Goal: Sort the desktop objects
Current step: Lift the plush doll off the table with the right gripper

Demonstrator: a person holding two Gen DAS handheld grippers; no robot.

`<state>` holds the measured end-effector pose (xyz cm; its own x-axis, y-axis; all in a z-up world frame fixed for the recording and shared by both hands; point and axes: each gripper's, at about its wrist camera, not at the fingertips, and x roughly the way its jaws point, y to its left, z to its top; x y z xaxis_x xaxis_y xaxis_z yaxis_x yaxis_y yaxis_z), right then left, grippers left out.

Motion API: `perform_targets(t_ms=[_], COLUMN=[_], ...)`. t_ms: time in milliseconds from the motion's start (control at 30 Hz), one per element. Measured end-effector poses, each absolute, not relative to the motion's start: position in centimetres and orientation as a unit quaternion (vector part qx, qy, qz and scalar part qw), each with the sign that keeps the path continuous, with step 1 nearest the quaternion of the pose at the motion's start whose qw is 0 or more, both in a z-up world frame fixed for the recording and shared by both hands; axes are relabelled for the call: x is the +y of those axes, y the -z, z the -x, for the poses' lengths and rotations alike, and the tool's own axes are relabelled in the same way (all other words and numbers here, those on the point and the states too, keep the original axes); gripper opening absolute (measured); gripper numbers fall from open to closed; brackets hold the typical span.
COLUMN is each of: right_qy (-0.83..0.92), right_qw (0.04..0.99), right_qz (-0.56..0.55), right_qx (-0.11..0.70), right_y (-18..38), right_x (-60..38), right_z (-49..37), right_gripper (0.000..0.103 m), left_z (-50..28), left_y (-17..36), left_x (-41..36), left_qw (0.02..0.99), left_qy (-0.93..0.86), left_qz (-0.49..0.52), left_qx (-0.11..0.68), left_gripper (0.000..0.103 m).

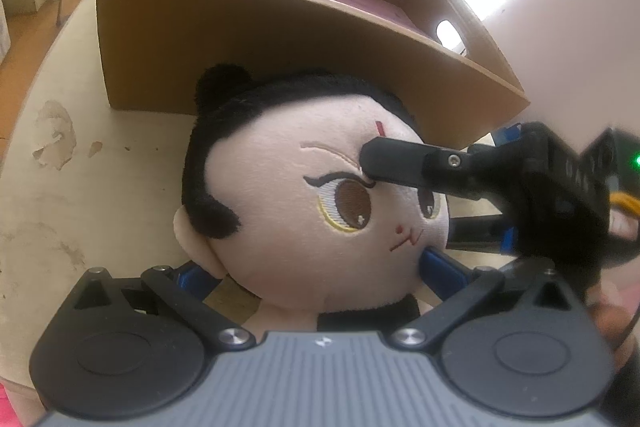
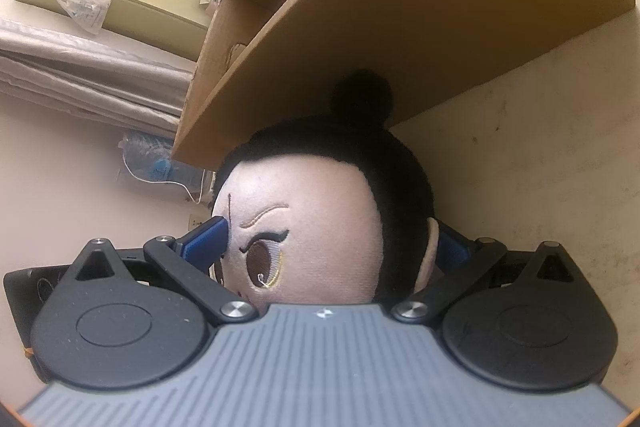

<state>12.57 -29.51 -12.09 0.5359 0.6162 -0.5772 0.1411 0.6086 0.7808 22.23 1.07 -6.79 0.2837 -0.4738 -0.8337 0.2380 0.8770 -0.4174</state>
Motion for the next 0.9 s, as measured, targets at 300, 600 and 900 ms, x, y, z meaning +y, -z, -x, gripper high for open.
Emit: perform_targets(t_ms=[300, 600, 900], right_qy=[-0.157, -0.159, -0.189], right_qw=[0.763, 0.763, 0.784], right_qz=[-0.419, -0.428, -0.418], right_qx=[0.466, 0.458, 0.418], right_y=[11.5, 10.4, 5.4], right_x=[-29.5, -29.3, -28.6], right_z=[-12.5, -12.1, -11.5], right_gripper=[0.102, 0.103, 0.103], left_z=[-25.4, -28.4, -31.5], left_y=[5.8, 4.1, -1.8], left_x=[2.0, 3.8, 8.2], left_qw=[0.797, 0.807, 0.844], left_qy=[0.22, 0.219, 0.22], left_qz=[0.084, 0.067, 0.051], left_qx=[0.556, 0.544, 0.486], left_gripper=[0.103, 0.103, 0.103])
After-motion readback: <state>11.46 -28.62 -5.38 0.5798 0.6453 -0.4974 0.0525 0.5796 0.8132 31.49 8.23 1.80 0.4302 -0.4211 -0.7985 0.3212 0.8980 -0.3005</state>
